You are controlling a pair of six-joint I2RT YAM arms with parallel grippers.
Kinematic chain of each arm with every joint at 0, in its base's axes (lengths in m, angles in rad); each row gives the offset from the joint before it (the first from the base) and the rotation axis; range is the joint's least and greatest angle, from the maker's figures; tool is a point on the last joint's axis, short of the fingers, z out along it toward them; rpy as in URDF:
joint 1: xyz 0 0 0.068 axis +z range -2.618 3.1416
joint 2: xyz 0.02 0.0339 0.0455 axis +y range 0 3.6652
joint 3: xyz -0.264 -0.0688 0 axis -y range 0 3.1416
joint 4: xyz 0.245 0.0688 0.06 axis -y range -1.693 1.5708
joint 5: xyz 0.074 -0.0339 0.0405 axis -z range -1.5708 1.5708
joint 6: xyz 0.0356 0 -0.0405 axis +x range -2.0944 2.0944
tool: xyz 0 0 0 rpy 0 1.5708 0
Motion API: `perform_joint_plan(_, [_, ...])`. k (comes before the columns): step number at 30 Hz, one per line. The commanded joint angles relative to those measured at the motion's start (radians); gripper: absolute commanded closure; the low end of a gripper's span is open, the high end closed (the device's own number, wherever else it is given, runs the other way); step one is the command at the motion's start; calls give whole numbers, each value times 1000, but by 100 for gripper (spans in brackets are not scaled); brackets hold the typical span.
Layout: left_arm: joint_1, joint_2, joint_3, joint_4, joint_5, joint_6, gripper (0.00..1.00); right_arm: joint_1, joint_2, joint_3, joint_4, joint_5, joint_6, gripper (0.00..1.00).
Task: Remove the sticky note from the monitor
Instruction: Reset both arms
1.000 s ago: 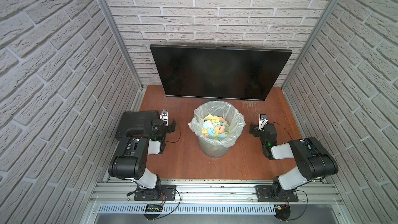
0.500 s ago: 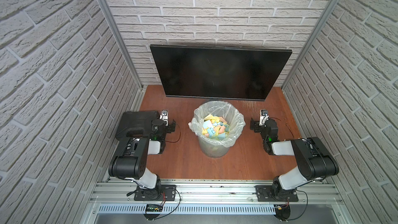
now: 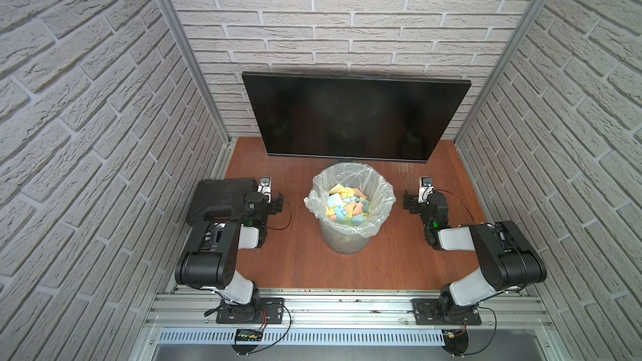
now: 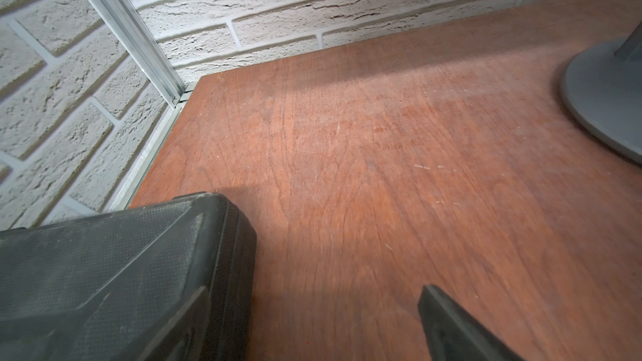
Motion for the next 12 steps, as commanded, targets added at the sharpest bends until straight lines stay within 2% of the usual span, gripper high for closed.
perform_joint_plan(1, [6, 3, 11, 34, 13, -6, 2, -4, -8, 9, 27, -7, 9, 1])
perform_joint_plan(12, [6, 3, 10, 34, 13, -6, 2, -19, -9, 21, 7, -44, 15, 1])
